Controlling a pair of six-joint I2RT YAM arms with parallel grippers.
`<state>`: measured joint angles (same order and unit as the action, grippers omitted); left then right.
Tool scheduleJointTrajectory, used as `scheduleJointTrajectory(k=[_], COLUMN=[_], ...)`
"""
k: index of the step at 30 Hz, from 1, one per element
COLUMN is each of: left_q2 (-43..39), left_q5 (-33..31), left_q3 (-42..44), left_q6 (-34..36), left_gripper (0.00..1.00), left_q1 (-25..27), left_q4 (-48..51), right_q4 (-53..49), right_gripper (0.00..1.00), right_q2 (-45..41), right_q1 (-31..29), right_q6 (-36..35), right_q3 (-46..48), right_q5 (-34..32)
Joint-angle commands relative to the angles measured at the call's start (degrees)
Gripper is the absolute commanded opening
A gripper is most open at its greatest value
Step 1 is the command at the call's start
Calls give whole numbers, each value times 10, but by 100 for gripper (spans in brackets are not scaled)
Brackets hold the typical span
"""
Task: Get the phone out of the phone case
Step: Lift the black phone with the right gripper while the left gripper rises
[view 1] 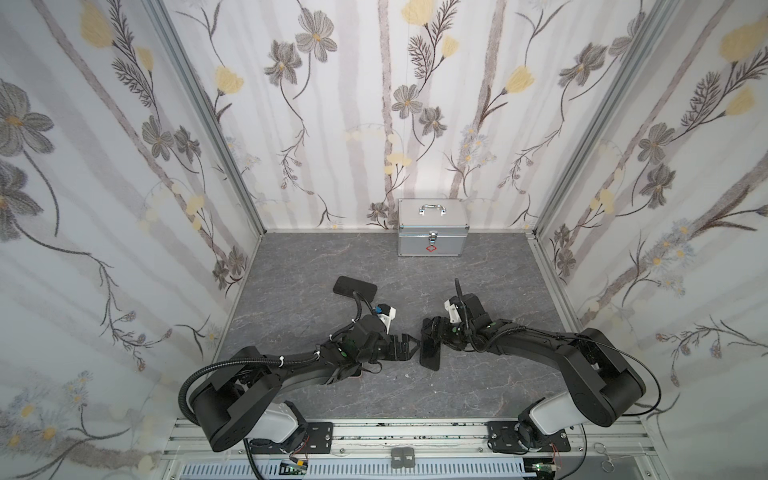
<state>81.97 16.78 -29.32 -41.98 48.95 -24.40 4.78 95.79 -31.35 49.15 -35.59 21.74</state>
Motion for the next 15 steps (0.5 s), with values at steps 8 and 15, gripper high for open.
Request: scheduleJointTrajectory(k=[8, 15], left_q2=[93, 102], left_q5=[12, 3], left_q3=[-48, -41], left_q6=[5, 1], left_gripper=[79, 52], left_q1=[45, 51], left_q4=[-53, -64], right_q4=[54, 99], right_gripper=[56, 53], right_q2=[-11, -18], right_q1=[10, 20], right_q6=[58, 124], right_q3=[25, 54], right_q5=[27, 37])
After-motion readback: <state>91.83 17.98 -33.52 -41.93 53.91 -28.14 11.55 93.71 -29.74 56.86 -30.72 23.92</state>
